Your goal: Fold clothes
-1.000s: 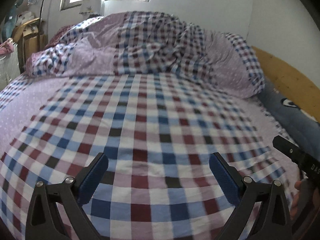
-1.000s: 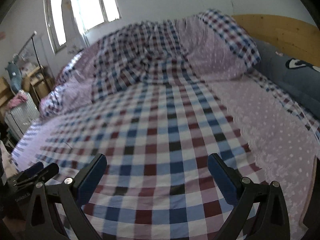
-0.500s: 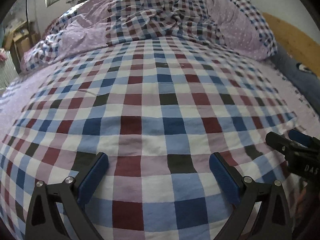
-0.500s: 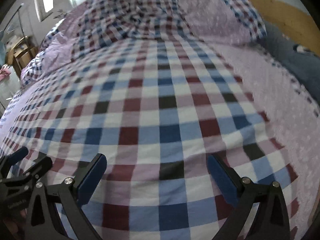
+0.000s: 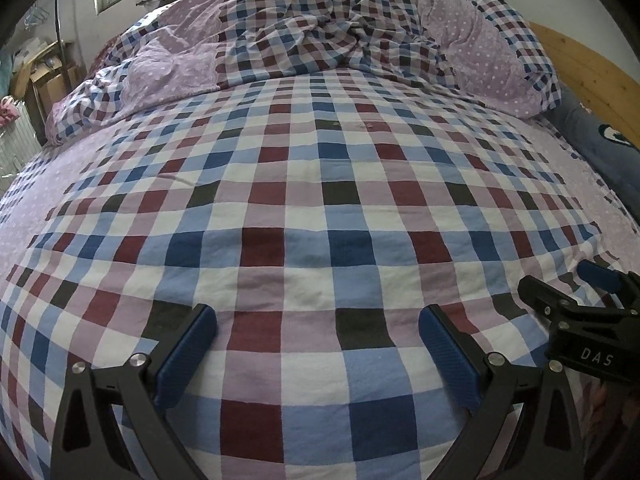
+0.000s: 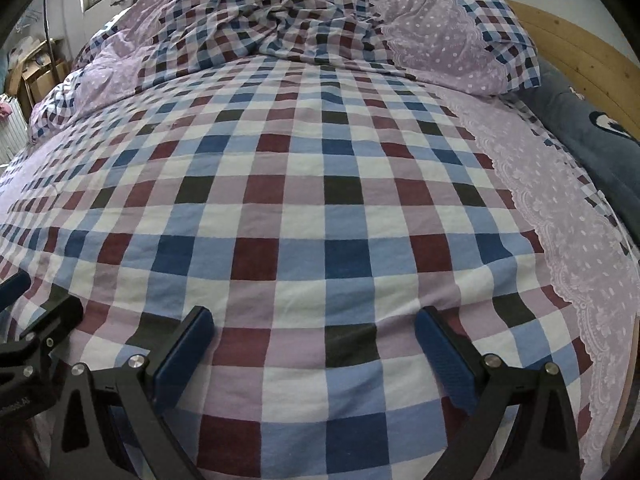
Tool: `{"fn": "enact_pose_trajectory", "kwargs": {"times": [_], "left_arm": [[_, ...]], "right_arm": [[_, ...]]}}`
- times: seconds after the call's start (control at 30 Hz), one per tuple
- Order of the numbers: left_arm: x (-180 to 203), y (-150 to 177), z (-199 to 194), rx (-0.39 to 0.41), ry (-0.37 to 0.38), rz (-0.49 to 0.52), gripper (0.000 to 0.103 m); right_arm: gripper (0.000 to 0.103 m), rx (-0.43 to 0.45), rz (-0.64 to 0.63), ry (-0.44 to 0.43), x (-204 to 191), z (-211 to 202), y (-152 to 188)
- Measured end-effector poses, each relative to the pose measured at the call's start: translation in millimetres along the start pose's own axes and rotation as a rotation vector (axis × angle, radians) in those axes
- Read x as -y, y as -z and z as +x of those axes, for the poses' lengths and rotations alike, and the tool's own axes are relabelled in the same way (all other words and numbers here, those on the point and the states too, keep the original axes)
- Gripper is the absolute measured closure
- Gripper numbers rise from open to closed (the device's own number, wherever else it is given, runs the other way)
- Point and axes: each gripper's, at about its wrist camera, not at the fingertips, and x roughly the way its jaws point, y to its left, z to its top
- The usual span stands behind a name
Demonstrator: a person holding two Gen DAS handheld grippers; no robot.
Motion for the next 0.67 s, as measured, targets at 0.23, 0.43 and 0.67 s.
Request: {"fn": "enact_pose_trajectory", "kwargs": {"times": [0.23,0.43,0.67], "left_arm": [[-1.1,-5.2,2.5,-0.004,0.0,0.013,0.0],[-2.5,-3.8,3.3,0.002,0.005,0.012,0.0],[-4.3,-2.3,3.6,0.008,0.011,0.008,0.0]], "right_arm": [[0.0,-0.007,0.021,-0.032,5.7,0.1,0.2],[0.0,-0.008,0.025,-0.026,5.0,1.2,-0.9],[0.0,-0.008,0.029,-0.024,4.5,2.3,-0.9]]}}
